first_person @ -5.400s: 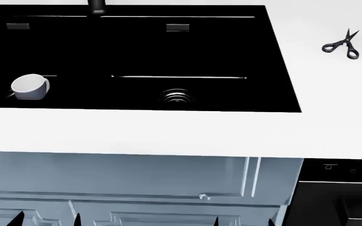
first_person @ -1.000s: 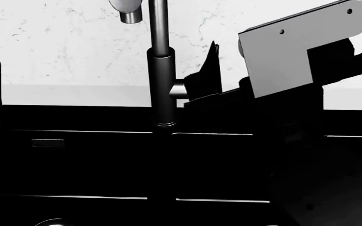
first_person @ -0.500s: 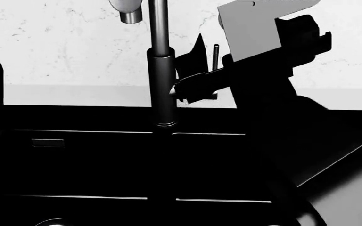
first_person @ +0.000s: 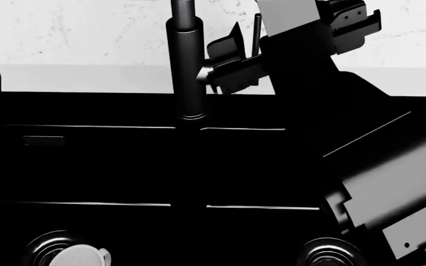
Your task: Turn on the sink faucet.
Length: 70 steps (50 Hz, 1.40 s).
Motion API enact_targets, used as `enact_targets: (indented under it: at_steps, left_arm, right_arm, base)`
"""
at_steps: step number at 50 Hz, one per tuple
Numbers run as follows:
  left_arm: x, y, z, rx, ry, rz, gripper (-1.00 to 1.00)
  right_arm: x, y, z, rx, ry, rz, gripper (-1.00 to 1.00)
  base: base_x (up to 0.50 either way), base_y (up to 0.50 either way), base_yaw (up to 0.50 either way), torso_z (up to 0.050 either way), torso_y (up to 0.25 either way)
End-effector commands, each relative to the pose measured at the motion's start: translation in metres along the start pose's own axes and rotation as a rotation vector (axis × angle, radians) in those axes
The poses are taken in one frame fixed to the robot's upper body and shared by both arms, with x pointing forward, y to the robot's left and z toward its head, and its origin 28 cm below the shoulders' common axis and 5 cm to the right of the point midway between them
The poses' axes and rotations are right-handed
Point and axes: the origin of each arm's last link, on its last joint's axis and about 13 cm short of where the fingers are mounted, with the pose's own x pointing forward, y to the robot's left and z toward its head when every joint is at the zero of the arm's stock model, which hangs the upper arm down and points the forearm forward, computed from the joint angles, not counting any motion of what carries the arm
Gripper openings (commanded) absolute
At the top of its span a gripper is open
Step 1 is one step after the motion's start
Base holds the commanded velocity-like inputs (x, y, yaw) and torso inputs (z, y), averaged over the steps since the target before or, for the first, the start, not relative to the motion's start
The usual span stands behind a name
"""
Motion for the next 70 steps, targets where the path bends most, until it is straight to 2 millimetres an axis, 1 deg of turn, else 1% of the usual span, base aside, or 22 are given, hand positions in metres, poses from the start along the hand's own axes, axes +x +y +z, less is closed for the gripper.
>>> enact_targets:
  at_steps: [1, 11, 16, 19, 29, 31, 39, 48, 57, 59, 64, 66, 70]
  left_arm:
    - [-0.002, 0.000, 0.003, -0.011, -0.016, -0.005, 1.00]
    - [-0.002, 0.000, 0.000, -0.004, -0.014, -0.006, 1.00]
    - [-0.002, -0.001, 0.000, 0.003, -0.015, -0.012, 1.00]
    - [-0.002, -0.002, -0.001, 0.037, -0.028, -0.001, 1.00]
    - [-0.002, -0.001, -0.001, 0.015, -0.021, -0.011, 1.00]
    - [-0.002, -0.001, 0.000, -0.011, -0.025, -0.015, 1.00]
    - [-0.002, 0.000, 0.000, -0.002, -0.021, -0.016, 1.00]
    - [-0.001, -0.002, -0.002, -0.002, -0.021, -0.025, 1.00]
    - [-0.002, -0.004, -0.001, 0.025, -0.027, -0.028, 1.00]
    - [-0.002, -0.003, 0.002, 0.017, -0.026, -0.027, 1.00]
    - [-0.003, -0.003, 0.003, 0.011, -0.031, -0.034, 1.00]
    - [-0.005, -0.004, 0.002, -0.032, -0.018, -0.043, 1.00]
    - [-0.007, -0.003, 0.001, -0.021, -0.027, -0.040, 1.00]
  right_arm:
    - [0.010, -0.004, 0.005, -0.005, 0.004, -0.009, 1.00]
    - [0.021, -0.002, 0.004, 0.003, 0.016, -0.006, 1.00]
    - [0.025, -0.001, 0.000, 0.004, 0.029, -0.001, 1.00]
    - [0.027, 0.001, -0.002, -0.002, 0.034, 0.002, 1.00]
    - [0.029, 0.000, 0.003, -0.005, 0.031, -0.002, 1.00]
    - [0.030, -0.001, 0.004, -0.009, 0.029, -0.003, 1.00]
    - [0.035, -0.003, 0.004, 0.001, 0.029, -0.008, 1.00]
    - [0.039, -0.004, -0.002, 0.016, 0.041, -0.012, 1.00]
    - [0.043, -0.001, -0.003, 0.007, 0.042, 0.002, 1.00]
    - [0.044, -0.001, -0.003, 0.007, 0.041, 0.003, 1.00]
    - [0.045, 0.000, -0.001, 0.007, 0.036, 0.007, 1.00]
    - [0.046, 0.000, 0.001, 0.011, 0.031, 0.009, 1.00]
    - [0.048, -0.001, -0.004, 0.034, 0.037, -0.003, 1.00]
  base:
    - [0.00, 0.00, 0.00, 0.000, 0.000]
    - [0.00, 0.00, 0.00, 0.000, 0.000]
    - [0.00, 0.00, 0.00, 0.000, 0.000]
    - [0.00, 0.00, 0.00, 0.011, -0.068]
    - [0.00, 0.00, 0.00, 0.032, -0.203]
    - [0.00, 0.00, 0.00, 0.029, -0.036]
    - [0.00, 0.00, 0.00, 0.000, 0.000]
    - [0.00, 0.00, 0.00, 0.000, 0.000]
    - [0.00, 0.00, 0.00, 0.011, -0.057]
    - [0.00, 0.00, 0.00, 0.025, -0.131]
    - [0.00, 0.00, 0.00, 0.025, -0.115]
    - [0.00, 0.00, 0.00, 0.000, 0.000]
    - [0.00, 0.00, 0.00, 0.000, 0.000]
